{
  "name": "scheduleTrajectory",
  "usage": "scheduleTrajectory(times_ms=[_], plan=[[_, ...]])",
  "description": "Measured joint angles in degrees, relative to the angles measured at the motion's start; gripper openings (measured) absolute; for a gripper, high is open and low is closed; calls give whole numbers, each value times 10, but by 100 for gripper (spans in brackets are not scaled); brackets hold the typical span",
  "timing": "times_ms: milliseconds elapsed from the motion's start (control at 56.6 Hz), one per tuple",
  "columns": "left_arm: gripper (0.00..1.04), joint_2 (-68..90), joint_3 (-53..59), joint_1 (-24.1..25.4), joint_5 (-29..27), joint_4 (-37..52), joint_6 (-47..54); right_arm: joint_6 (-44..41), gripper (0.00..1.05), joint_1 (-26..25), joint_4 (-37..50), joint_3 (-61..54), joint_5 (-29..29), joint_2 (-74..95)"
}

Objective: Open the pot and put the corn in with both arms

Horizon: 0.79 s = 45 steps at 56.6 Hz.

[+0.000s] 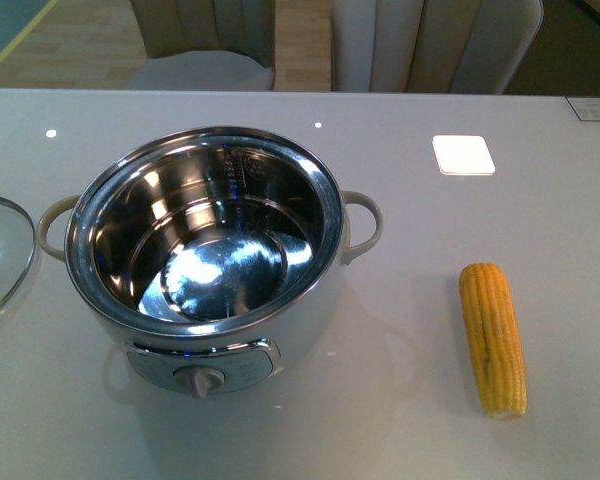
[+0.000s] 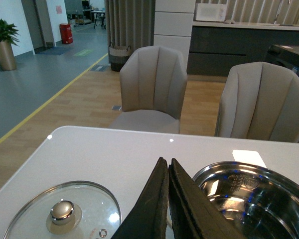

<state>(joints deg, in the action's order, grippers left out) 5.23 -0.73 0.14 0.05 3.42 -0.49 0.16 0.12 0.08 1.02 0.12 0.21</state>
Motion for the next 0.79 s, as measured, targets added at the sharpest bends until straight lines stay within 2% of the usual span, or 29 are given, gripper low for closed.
scheduleTrajectory(times_ms=[53, 353, 512, 795], plan=[[3, -32, 0, 0, -1, -27, 0, 0, 96, 0, 0, 0, 0, 0], [4, -49, 0, 0, -1, -33, 0, 0, 96, 0, 0, 0, 0, 0], [36, -49, 0, 0, -1, -33, 0, 0, 96, 0, 0, 0, 0, 0], [83, -49, 0, 0, -1, -33, 0, 0, 96, 0, 0, 0, 0, 0]])
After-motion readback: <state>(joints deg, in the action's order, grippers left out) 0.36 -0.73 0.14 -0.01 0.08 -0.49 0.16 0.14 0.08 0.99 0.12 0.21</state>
